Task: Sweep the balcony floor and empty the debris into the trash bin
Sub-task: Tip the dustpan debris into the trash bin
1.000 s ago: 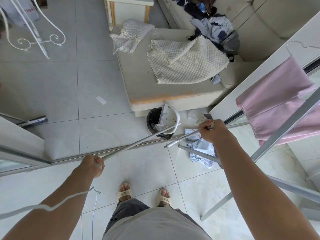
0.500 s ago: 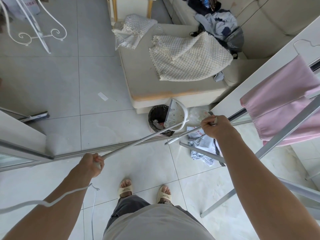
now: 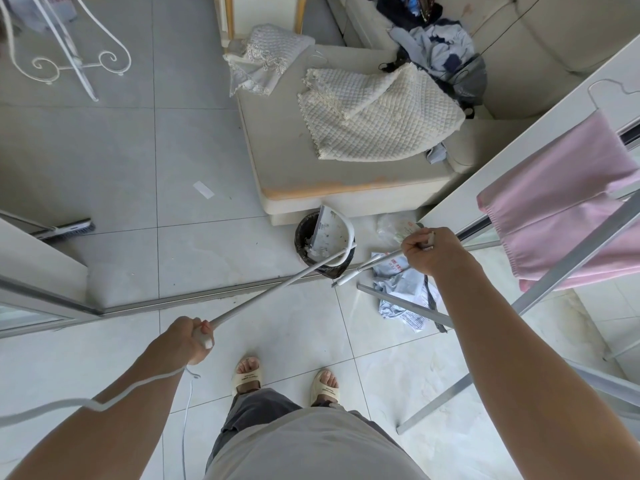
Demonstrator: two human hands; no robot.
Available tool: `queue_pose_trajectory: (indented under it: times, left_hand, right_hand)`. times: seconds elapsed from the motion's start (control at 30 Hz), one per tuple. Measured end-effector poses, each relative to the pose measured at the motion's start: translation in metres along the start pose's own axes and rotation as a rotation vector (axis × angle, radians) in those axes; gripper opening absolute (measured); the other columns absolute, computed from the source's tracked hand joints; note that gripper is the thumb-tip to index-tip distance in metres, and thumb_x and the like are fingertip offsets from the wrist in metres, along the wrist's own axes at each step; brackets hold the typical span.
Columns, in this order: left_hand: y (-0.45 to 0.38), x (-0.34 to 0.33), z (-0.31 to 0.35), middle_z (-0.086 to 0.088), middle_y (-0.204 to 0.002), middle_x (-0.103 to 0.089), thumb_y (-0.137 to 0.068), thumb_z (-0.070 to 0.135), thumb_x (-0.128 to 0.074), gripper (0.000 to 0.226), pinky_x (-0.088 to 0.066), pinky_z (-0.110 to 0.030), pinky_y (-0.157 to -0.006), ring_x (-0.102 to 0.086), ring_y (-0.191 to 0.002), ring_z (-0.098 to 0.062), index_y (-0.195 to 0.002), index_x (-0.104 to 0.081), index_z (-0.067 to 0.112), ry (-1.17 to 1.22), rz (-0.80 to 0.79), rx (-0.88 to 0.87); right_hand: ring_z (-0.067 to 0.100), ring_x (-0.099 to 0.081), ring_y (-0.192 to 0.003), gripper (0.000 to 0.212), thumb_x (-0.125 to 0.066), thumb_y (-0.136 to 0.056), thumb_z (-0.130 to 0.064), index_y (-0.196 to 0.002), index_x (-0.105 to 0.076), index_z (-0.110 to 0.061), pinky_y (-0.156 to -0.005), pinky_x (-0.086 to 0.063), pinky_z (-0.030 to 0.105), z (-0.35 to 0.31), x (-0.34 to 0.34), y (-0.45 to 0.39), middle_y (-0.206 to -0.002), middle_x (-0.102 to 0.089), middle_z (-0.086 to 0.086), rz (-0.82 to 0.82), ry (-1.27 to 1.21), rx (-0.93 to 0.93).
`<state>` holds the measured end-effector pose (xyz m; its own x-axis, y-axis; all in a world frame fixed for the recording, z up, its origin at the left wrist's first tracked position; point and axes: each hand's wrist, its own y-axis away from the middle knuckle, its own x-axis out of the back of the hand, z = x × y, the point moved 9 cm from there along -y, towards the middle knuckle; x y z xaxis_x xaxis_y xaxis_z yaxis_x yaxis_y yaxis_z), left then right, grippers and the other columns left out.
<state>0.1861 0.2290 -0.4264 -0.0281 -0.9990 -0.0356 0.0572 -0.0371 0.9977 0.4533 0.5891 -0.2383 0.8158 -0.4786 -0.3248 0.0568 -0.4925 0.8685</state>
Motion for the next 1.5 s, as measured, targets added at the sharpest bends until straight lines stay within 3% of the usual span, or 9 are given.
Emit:
queue_pose_trajectory:
  times: [0.13, 0.33, 0.53, 0.57, 0.6, 0.67, 0.7, 0.8, 1.5]
  left_hand:
    - [-0.003, 0.008, 0.002, 0.0, -0.072, -0.05, -0.092, 0.004, -0.046, 0.02, -0.041, -0.014, -0.037, -0.044, -0.052, -0.006, -0.074, -0.046, 0.012, -0.009, 0.061, -0.001]
    - [-0.007, 0.015, 0.004, 0.003, -0.083, -0.051, -0.08, 0.003, -0.049, 0.016, -0.045, -0.01, -0.058, -0.045, -0.048, -0.006, -0.083, -0.049, 0.019, 0.138, 0.162, -0.01]
    - [0.017, 0.012, 0.016, 0.001, -0.068, -0.049, -0.08, -0.002, -0.044, 0.021, -0.042, -0.004, -0.073, -0.037, -0.041, -0.011, -0.066, -0.046, 0.015, 0.069, 0.145, -0.128]
    - [0.016, 0.012, 0.023, -0.003, -0.065, -0.051, -0.081, -0.001, -0.051, 0.022, -0.047, -0.007, -0.078, -0.04, -0.042, -0.028, -0.064, -0.051, 0.014, 0.01, 0.118, -0.196]
    - [0.019, 0.007, 0.031, -0.006, -0.063, -0.053, -0.082, 0.002, -0.057, 0.02, -0.043, -0.035, -0.079, -0.048, -0.054, -0.033, -0.064, -0.057, 0.012, -0.165, 0.05, -0.221]
    - [0.018, 0.006, 0.034, -0.005, -0.063, -0.053, -0.083, 0.002, -0.057, 0.015, -0.012, -0.055, -0.058, -0.05, -0.047, -0.031, -0.07, -0.058, 0.01, -0.134, -0.04, -0.228]
    - [0.018, 0.014, 0.033, -0.002, -0.063, -0.051, -0.084, -0.003, -0.049, 0.018, -0.01, -0.038, -0.039, -0.037, -0.028, -0.027, -0.072, -0.052, 0.01, -0.012, -0.003, -0.205]
    - [0.025, 0.019, 0.021, 0.003, -0.043, -0.045, -0.083, -0.009, -0.029, 0.028, -0.031, -0.016, -0.041, -0.034, -0.024, -0.009, -0.071, -0.042, 0.012, 0.031, 0.042, -0.115]
    - [-0.002, 0.002, 0.008, 0.002, -0.05, -0.04, -0.098, 0.005, -0.039, 0.026, -0.029, -0.01, -0.03, -0.033, -0.024, -0.006, -0.072, -0.04, 0.012, -0.02, -0.164, -0.009]
  right_hand:
    - [0.007, -0.042, -0.032, 0.018, -0.037, -0.089, -0.005, -0.075, -0.046, -0.011, -0.033, -0.032, 0.014, -0.001, 0.0, -0.002, -0.053, -0.043, -0.001, 0.0, -0.001, 0.012]
    - [0.008, -0.042, -0.031, 0.016, -0.038, -0.089, -0.005, -0.081, -0.048, -0.014, -0.033, -0.032, 0.014, 0.0, 0.002, -0.011, -0.057, -0.042, -0.001, -0.01, 0.015, 0.024]
    - [0.008, -0.04, -0.03, 0.024, -0.037, -0.089, -0.004, -0.068, -0.043, -0.015, -0.032, -0.031, 0.014, -0.003, 0.003, -0.011, -0.046, -0.04, -0.002, -0.036, 0.009, -0.004]
    - [0.008, -0.04, -0.03, 0.024, -0.038, -0.088, -0.004, -0.068, -0.043, -0.015, -0.032, -0.031, 0.014, -0.003, 0.004, -0.012, -0.046, -0.04, -0.002, -0.037, 0.006, -0.006]
    - [0.008, -0.04, -0.031, 0.024, -0.038, -0.088, -0.004, -0.068, -0.044, -0.015, -0.032, -0.031, 0.015, -0.003, 0.005, -0.013, -0.047, -0.04, -0.002, -0.035, 0.003, -0.007]
    - [0.008, -0.04, -0.031, 0.024, -0.037, -0.087, -0.002, -0.068, -0.045, -0.015, -0.033, -0.031, 0.015, -0.002, 0.007, -0.015, -0.051, -0.041, -0.003, -0.032, 0.002, -0.007]
    - [0.008, -0.04, -0.031, 0.025, -0.036, -0.087, -0.002, -0.069, -0.046, -0.015, -0.033, -0.031, 0.015, -0.001, 0.008, -0.016, -0.054, -0.041, -0.004, -0.032, 0.003, -0.009]
    - [0.007, -0.041, -0.031, 0.029, -0.033, -0.089, -0.002, -0.068, -0.047, -0.015, -0.032, -0.031, 0.015, 0.001, 0.009, -0.019, -0.061, -0.04, -0.006, -0.043, 0.01, -0.007]
    - [0.008, -0.039, -0.031, 0.028, -0.034, -0.089, -0.002, -0.065, -0.043, -0.015, -0.032, -0.03, 0.014, 0.003, 0.004, -0.011, -0.048, -0.039, -0.003, -0.045, -0.028, -0.005]
